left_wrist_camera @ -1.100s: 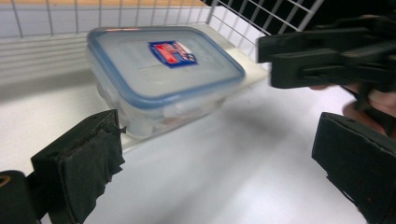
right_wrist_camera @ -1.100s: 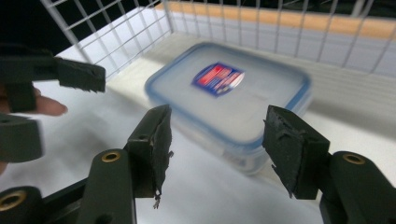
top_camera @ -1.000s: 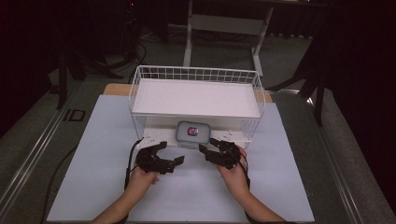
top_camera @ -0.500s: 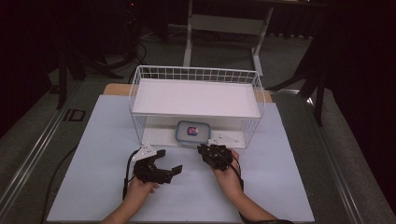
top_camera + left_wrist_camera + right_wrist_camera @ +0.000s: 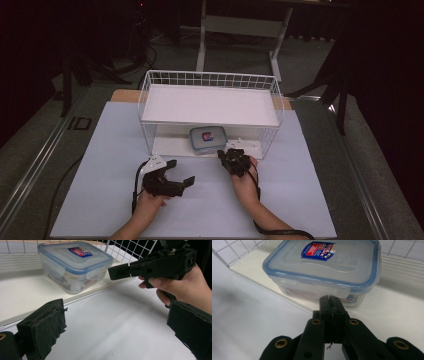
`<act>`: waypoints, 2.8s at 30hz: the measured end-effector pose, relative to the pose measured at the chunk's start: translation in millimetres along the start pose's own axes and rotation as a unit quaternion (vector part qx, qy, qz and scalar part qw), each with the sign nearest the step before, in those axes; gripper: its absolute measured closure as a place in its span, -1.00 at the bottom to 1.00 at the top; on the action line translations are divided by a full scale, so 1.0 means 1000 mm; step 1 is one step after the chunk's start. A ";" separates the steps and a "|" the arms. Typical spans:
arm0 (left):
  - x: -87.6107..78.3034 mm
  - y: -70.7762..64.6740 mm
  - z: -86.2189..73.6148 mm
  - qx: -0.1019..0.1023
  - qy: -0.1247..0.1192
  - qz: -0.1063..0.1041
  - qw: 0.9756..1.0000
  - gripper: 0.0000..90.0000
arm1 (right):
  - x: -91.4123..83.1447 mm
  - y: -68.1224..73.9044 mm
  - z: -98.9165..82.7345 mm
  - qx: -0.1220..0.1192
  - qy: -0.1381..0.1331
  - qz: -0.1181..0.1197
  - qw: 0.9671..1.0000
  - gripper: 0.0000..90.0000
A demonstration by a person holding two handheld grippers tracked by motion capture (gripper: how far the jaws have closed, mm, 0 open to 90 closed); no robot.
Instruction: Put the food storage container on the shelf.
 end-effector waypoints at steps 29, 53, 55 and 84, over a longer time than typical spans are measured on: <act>-0.002 -0.002 -0.001 0.013 0.005 0.000 1.000 -0.94 | 0.044 0.034 0.007 -0.015 -0.001 0.012 1.000 0.99; -0.001 -0.006 0.000 0.020 -0.004 -0.007 1.000 -0.94 | 0.029 0.034 0.010 -0.025 -0.012 0.020 0.999 0.92; -0.002 -0.008 0.002 0.027 -0.012 -0.012 0.999 -0.94 | 0.020 0.031 0.010 -0.026 -0.013 0.023 0.999 0.89; -0.026 -0.017 0.034 0.060 -0.031 -0.032 0.997 -0.97 | -0.092 0.004 0.008 -0.030 -0.075 0.110 0.991 -0.68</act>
Point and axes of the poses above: each handheld gripper's, and its own axes: x roughly forward along the jaws, z roughly out of its top, y roughly to its left, the point moved 4 cm from there along x, roughly forward along the jaws, and after that the axes turned 15 degrees about -y, right-handed, at the moved point
